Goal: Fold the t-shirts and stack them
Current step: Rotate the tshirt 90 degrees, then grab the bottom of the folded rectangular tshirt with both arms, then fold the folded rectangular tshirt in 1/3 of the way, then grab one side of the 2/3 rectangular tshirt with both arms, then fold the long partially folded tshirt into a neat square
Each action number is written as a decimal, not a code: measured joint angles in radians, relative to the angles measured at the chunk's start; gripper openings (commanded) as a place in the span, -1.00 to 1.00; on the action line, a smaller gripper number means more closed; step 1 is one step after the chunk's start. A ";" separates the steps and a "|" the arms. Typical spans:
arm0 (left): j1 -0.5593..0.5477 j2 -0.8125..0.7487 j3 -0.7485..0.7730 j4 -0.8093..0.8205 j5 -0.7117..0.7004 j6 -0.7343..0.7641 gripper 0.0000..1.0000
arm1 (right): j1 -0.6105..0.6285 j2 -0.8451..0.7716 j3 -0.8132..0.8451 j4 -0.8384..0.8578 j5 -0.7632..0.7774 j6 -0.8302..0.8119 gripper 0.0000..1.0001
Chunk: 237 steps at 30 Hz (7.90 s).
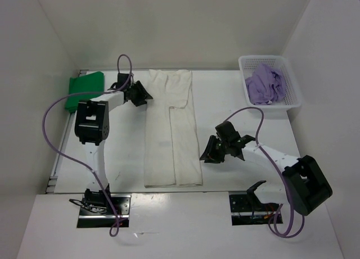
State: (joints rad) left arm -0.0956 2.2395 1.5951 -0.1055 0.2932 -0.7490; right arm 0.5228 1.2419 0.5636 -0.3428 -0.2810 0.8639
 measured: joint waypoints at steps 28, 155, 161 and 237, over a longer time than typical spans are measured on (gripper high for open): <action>-0.269 -1.375 -1.148 -0.488 -0.022 -0.306 0.06 | 0.088 -0.049 -0.084 -0.002 0.015 0.103 -0.16; -0.225 -0.846 -0.989 0.034 -0.073 -0.196 0.25 | -0.065 0.492 0.387 0.027 0.018 -0.205 -0.54; -0.220 -1.081 -1.010 -0.063 -0.117 -0.195 0.34 | -0.081 0.302 0.318 -0.036 0.024 -0.205 -0.17; -0.043 -0.208 0.007 -0.188 -0.089 -0.061 -0.88 | -0.349 1.017 1.322 -0.162 -0.164 -0.260 -0.94</action>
State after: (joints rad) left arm -0.1387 2.0315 1.6020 -0.2939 0.2047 -0.8101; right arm 0.1734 2.2589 1.8854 -0.5045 -0.4454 0.6037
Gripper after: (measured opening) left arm 0.024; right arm 0.012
